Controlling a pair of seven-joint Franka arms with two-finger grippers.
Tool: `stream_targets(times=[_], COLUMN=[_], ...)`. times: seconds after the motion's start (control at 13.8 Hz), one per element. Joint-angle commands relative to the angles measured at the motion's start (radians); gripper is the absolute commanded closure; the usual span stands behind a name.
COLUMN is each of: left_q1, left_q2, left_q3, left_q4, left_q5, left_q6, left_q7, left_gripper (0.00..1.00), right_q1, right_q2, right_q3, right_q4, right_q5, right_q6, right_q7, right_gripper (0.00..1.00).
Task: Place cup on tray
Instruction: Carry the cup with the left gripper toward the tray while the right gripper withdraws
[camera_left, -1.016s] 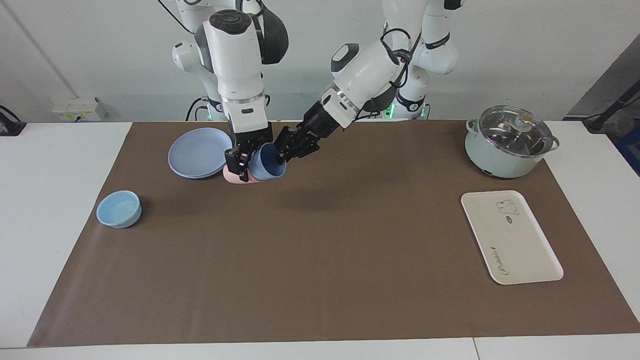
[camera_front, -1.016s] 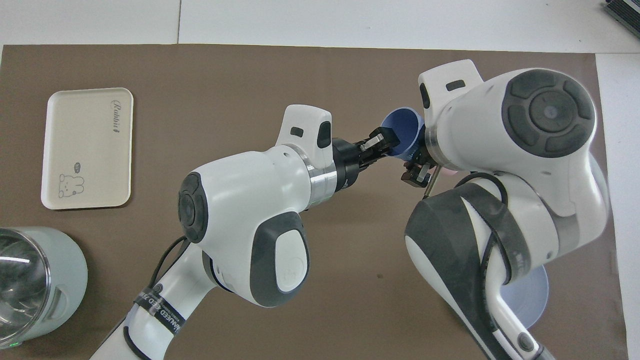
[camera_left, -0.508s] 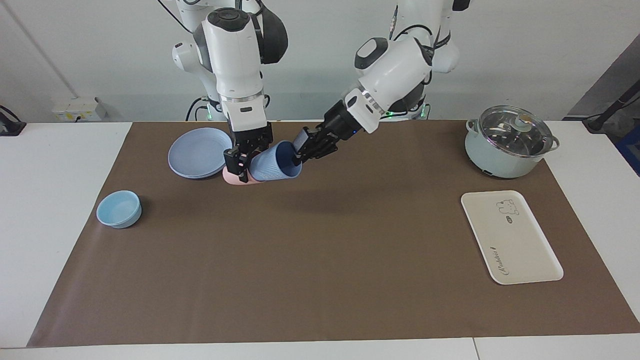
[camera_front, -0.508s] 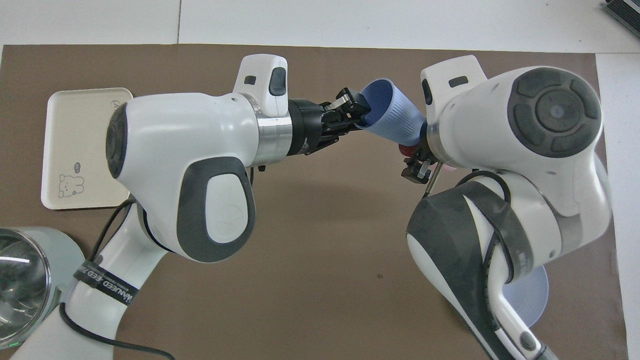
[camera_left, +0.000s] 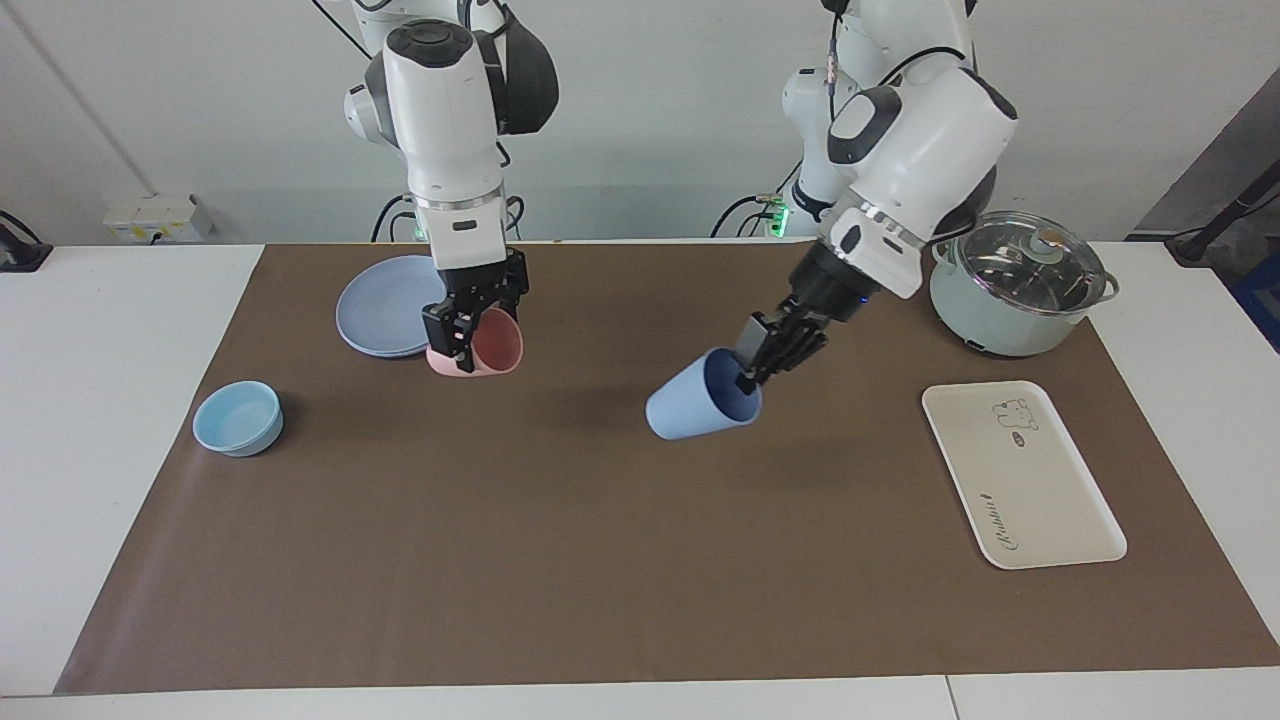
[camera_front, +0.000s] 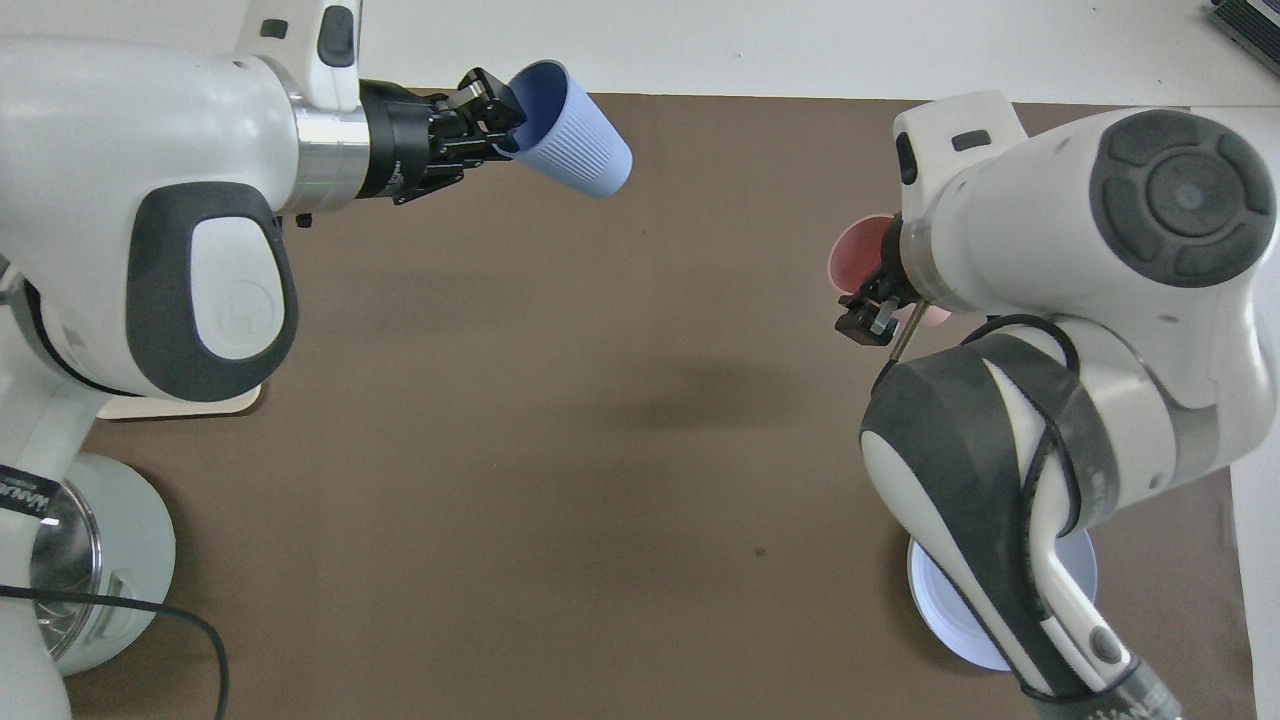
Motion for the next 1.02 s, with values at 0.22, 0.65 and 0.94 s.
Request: stream_targets(times=[0.22, 0.65, 0.94], left_q1=[0.294, 0.512, 0.541], left_q2=[-0.059, -0.151, -0.137], left_q3=[-0.004, -0.004, -0.004], left_q4=[-0.096, -0.354, -0.489], left_q5=[0.05, 0.05, 0.049], left_q6=[-0.114, 0.083, 0.31], left_q7=[0.457, 0.889, 1.019], left_gripper=[1.0, 1.0, 1.0], right_q1=[-0.244, -0.355, -0.38], right_q2=[-0.008, 0.006, 0.083], right_q3=[0.006, 0.006, 0.004], right_q4=[-0.103, -0.32, -0.384], right_q5=[0.429, 1.082, 1.379], right_q6=[0.207, 0.451, 0.511], right_q7=[-0.307, -0.747, -1.106], right_gripper=[1.0, 1.0, 1.0])
